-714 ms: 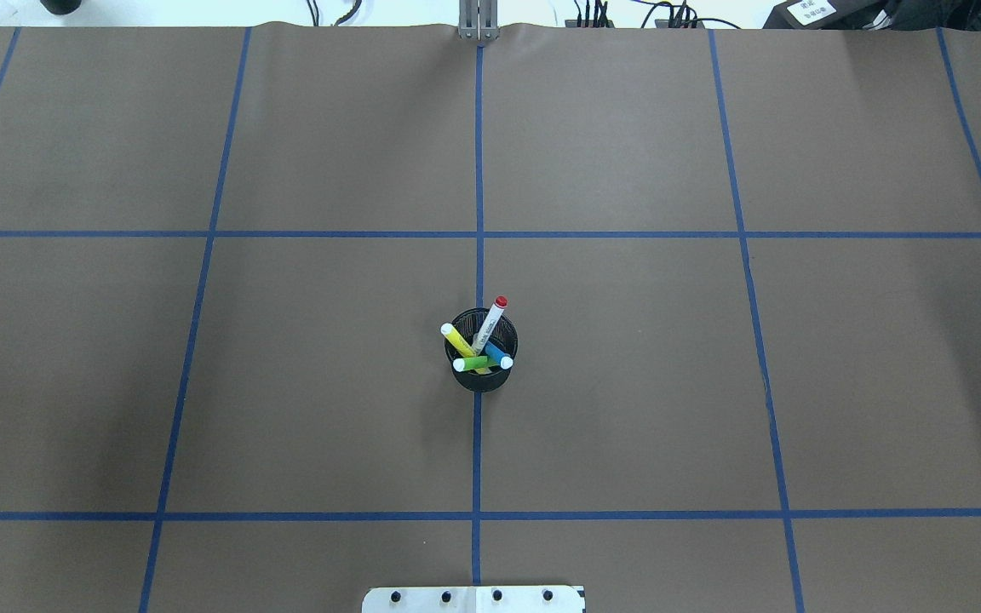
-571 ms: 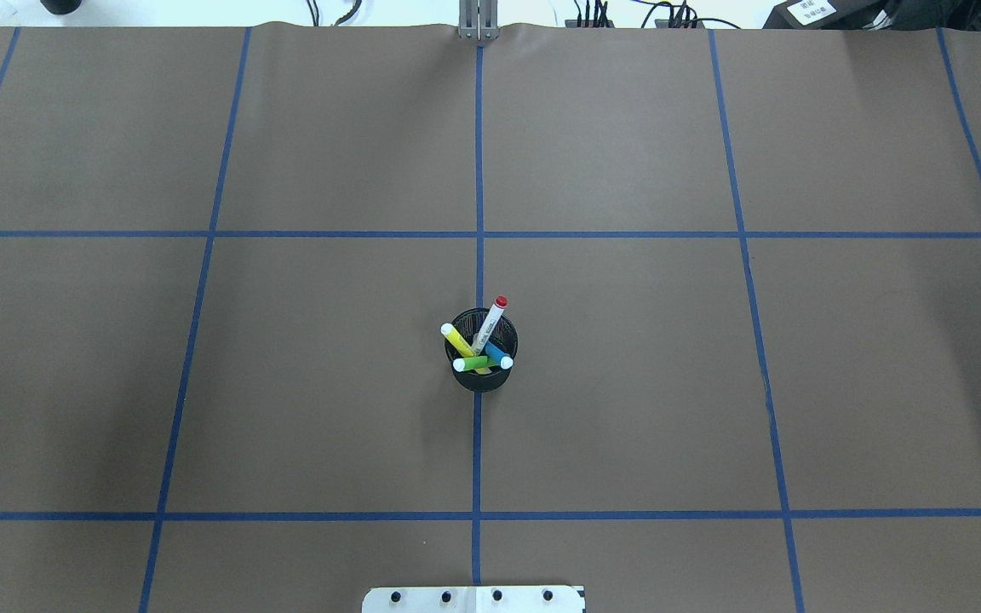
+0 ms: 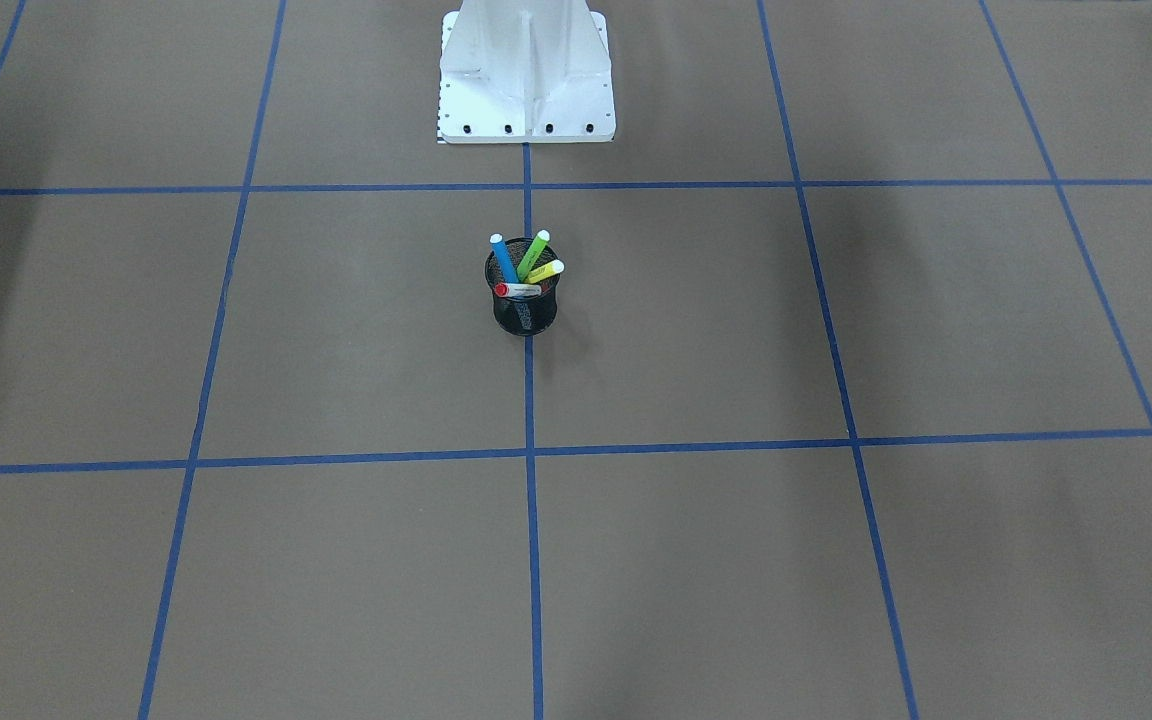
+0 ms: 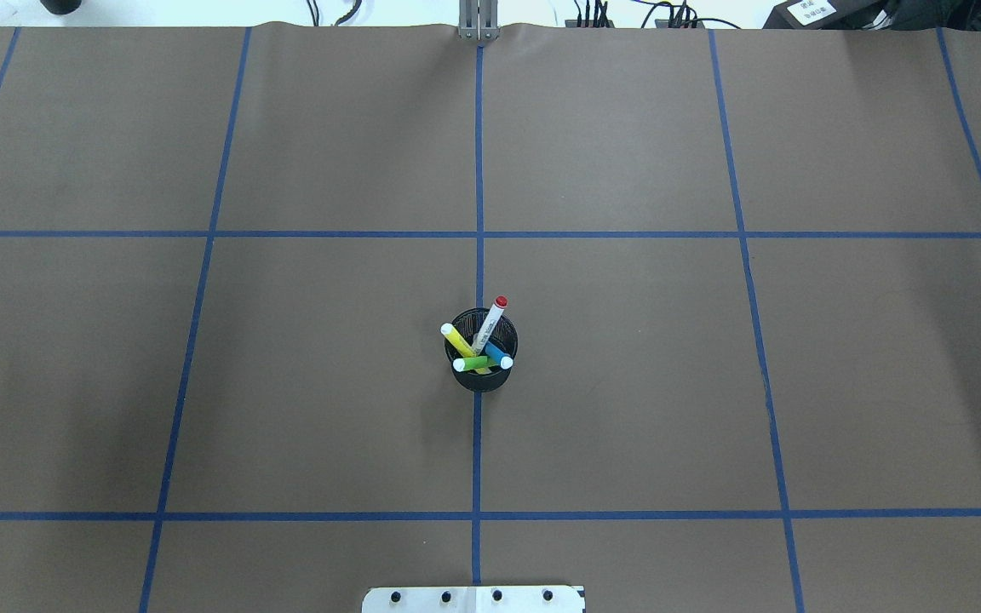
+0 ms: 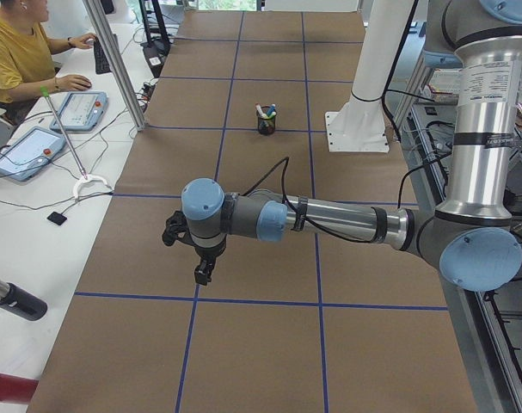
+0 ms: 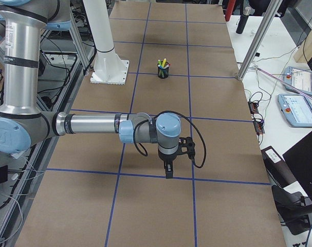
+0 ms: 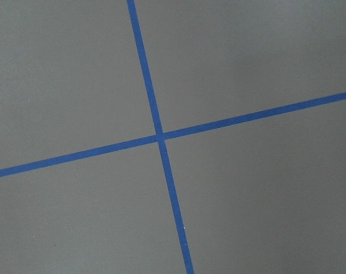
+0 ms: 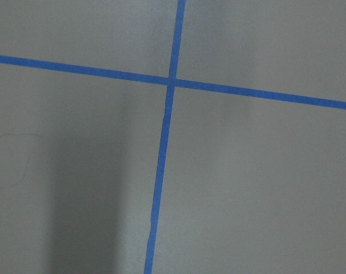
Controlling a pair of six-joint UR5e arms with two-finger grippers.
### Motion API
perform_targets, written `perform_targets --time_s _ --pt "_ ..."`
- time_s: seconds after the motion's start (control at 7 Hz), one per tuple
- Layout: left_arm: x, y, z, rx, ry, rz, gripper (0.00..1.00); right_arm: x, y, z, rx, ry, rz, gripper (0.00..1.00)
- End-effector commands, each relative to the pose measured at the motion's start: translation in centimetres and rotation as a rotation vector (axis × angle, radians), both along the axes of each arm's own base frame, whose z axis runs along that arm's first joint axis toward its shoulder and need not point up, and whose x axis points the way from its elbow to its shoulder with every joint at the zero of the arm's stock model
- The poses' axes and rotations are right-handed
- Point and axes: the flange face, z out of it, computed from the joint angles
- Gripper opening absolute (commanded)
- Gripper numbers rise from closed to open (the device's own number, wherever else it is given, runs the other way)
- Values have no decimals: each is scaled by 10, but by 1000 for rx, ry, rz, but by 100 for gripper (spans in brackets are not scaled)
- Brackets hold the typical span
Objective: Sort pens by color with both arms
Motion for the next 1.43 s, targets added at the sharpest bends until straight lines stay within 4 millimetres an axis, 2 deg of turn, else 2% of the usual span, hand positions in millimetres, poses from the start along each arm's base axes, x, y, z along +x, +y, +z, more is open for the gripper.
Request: perform_targets --time_s 0.0,0.29,0.43,0.57,0.71,0.86,1.0,1.29 --pt "1 -14 -19 32 5 -2 100 -2 -10 -14 45 -22 -5 100" --pt "6 -12 -28 51 82 17 100 -8 -16 -23 137 -46 -17 100" --pt "7 -12 -41 108 90 19 100 -18 -16 -33 174 -124 -41 100" --pt "8 -15 -46 139 91 21 100 -37 -30 -58 228 -197 -83 99" --pt "13 -19 -54 151 92 30 100 -58 -35 -73 189 -242 -75 99" --pt "15 -22 -61 121 102 -3 100 -81 -54 -106 159 -263 -46 99" --pt "23 -27 -84 95 126 -66 100 -111 -58 -138 96 -280 -6 99" --pt "73 -27 -115 60 150 -62 100 -169 -52 -200 29 -259 90 99"
